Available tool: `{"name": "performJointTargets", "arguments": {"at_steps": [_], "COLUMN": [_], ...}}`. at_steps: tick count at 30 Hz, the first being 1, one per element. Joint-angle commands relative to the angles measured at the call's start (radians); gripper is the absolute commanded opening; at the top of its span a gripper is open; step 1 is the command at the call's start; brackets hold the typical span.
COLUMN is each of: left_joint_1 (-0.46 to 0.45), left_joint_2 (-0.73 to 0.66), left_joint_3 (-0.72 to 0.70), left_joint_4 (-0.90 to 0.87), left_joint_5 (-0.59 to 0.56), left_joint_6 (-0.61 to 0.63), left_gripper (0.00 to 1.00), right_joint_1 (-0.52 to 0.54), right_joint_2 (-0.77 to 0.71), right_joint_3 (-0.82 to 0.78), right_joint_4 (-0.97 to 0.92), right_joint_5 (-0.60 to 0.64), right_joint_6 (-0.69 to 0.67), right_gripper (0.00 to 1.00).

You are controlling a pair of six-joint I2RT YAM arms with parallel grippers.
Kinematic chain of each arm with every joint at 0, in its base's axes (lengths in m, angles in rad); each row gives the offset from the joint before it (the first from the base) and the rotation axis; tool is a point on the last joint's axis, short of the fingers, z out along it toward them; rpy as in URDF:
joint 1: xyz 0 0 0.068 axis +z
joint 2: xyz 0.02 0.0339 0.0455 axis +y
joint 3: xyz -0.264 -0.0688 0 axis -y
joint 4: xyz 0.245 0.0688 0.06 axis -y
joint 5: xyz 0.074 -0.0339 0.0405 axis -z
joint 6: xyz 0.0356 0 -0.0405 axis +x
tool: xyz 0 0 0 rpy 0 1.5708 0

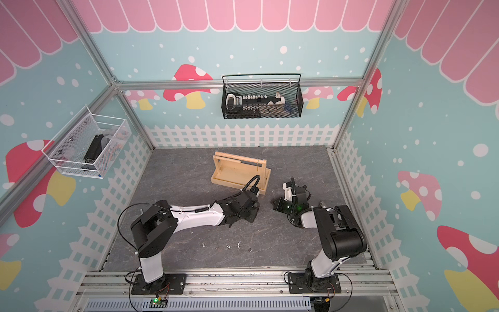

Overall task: Take the necklace off the jewelry display stand
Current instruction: Place the necklace at the center of the board.

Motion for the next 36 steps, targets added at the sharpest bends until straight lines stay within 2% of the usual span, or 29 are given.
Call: {"name": "performJointTargets", "arguments": {"at_steps": [1, 16, 20, 26, 32, 36], "left_joint_1": [0.013, 0.026, 0.025, 0.026, 0.031, 0.063], "left_joint_2": [0.025, 0.014, 0.007, -0.018, -0.168, -0.24], "left_joint_3": [0.021, 0.002, -0.005, -0.016, -0.035, -0.032], "left_joint_4": [-0.012, -0.021, -0.02, -0.023, 0.046, 0.146], "left_joint_5": [-0.02, -0.052, -0.065, -0.062, 0.039, 0.059], "left_joint_6": [0.009, -0.008, -0.012, -0.017, -0.001, 0.054], "left_gripper": [0.0, 0.02, 0.14, 0.18, 0.18, 0.23], "right_joint_1": [-0.007, -0.007, -0.007, -0.007, -0.006, -0.007], "right_joint_2": [-0.007, 0.0, 0.001, 0.001, 0.002, 0.004], "right_joint_3": [0.004, 0.006, 0.006, 0.006, 0.004, 0.003], "right_joint_4": [0.026, 0.035, 0.035, 0.035, 0.042, 0.047], "right_joint_5": [-0.007, -0.011, -0.012, -0.013, -0.017, -0.02], "right_joint_6": [0.016, 0.021, 0.021, 0.022, 0.027, 0.03], "right_gripper": [0.07, 0.07, 0.07, 0.07, 0.07, 0.07]}}
